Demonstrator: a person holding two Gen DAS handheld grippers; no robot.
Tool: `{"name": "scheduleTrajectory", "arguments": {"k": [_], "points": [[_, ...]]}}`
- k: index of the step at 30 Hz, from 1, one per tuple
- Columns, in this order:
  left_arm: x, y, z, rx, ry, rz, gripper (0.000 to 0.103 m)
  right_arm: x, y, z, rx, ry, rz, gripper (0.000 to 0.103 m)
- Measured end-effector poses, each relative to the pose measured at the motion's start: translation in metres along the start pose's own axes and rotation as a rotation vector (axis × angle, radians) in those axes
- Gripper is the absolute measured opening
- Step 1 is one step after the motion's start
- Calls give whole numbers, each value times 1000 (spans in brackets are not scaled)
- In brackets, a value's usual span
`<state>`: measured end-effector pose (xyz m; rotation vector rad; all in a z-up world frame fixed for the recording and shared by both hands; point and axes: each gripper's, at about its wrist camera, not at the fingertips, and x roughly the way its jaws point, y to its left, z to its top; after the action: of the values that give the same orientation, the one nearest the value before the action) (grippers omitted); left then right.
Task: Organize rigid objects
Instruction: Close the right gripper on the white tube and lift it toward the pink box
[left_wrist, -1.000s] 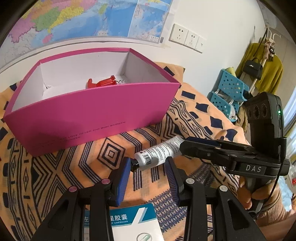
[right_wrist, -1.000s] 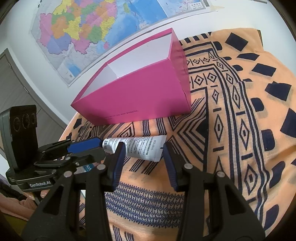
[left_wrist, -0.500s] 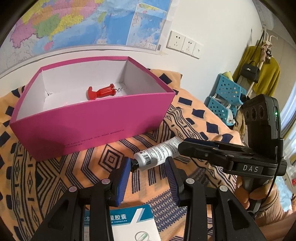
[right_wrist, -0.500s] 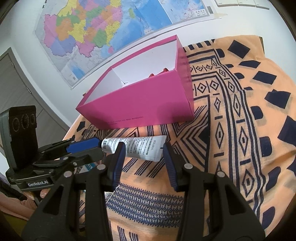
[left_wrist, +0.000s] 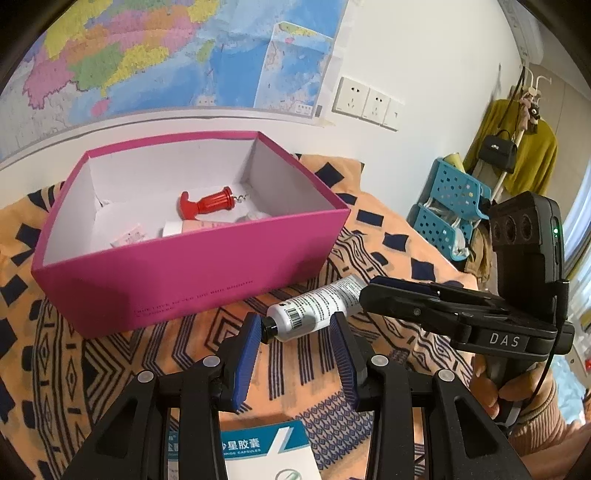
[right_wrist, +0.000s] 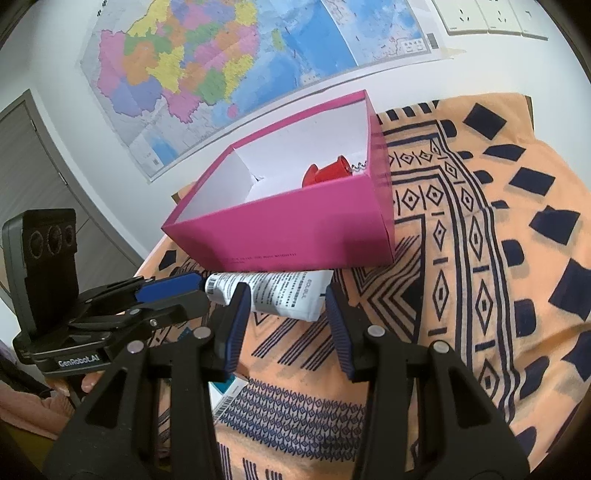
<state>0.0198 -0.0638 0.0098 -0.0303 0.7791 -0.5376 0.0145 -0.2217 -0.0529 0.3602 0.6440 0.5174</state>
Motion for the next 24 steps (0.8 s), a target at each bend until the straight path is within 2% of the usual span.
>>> {"name": "scheduleTrajectory", "arguments": {"k": [24], "points": [[-5,9,23,6,-45,27,38,-3,15,31,-75,-58,2,45]]}}
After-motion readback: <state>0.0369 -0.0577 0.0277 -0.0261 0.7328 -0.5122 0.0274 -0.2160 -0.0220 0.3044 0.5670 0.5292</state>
